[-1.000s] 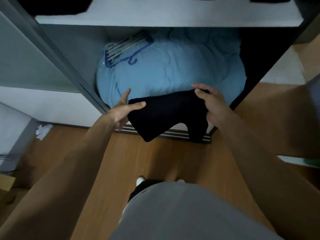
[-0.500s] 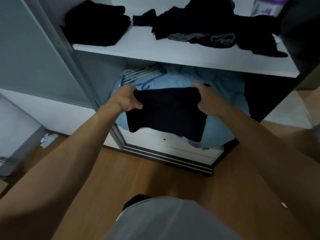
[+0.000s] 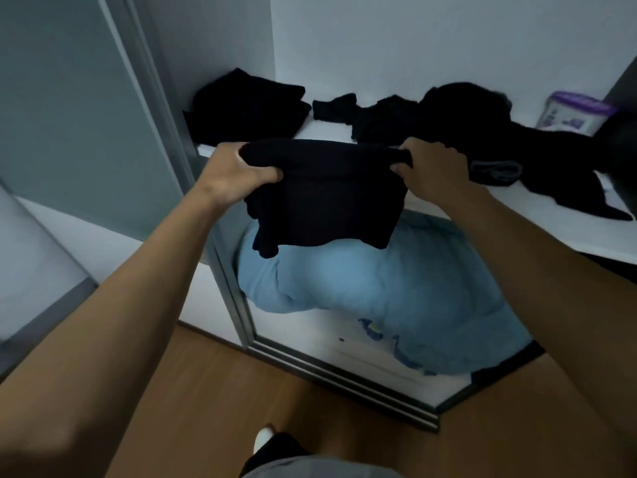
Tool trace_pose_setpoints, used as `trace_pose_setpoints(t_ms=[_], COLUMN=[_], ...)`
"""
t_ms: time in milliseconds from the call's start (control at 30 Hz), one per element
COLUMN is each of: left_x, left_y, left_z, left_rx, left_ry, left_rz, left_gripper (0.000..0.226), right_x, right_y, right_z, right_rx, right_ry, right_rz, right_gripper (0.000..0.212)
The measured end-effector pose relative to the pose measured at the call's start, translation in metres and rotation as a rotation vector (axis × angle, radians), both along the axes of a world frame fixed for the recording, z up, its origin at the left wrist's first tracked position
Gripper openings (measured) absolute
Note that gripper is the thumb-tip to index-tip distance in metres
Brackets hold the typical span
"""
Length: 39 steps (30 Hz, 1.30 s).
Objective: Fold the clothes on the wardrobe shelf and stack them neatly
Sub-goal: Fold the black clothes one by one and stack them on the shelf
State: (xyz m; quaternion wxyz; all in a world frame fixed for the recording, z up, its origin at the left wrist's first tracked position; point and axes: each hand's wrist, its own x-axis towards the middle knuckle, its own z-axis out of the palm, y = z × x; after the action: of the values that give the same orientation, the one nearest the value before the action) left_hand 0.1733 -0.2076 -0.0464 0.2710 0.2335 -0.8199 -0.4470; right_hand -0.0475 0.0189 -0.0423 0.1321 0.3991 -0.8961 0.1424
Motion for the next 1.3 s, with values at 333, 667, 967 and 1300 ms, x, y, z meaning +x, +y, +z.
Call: trace_pose_setpoints(t_ms=[333,667,967,1300], left_x=[-0.045,-0.091,-0.138,-0.182], left_y=[-0.116,-0.192,-0.228,-0.256], left_z=[0.030,0.052,0.017,-0.009], left_rx=[0.040,-0.591,-0.614,-0.397], left_ry=[0.196,0.338,-0.553,-0.710], left_rz=[-0.076,0.351,0.178,0.214], left_gripper=[0.036,0.039,0.049,0.065], right_x=[-0.038,-0.074,-0.150,-0.159], right_y=[-0.159,-0.350,-0.400,-0.427], right_z=[0.060,0.136,0.056,-0.006], right_rx=[-0.899,-1.473,-0.311,0.158], right_ry=[-0.896,-1.520,-0.689,-0.612], right_rz=[0.011,0.116,0.026,0.332], right_gripper=[0.013,0.045,0.031,0.051])
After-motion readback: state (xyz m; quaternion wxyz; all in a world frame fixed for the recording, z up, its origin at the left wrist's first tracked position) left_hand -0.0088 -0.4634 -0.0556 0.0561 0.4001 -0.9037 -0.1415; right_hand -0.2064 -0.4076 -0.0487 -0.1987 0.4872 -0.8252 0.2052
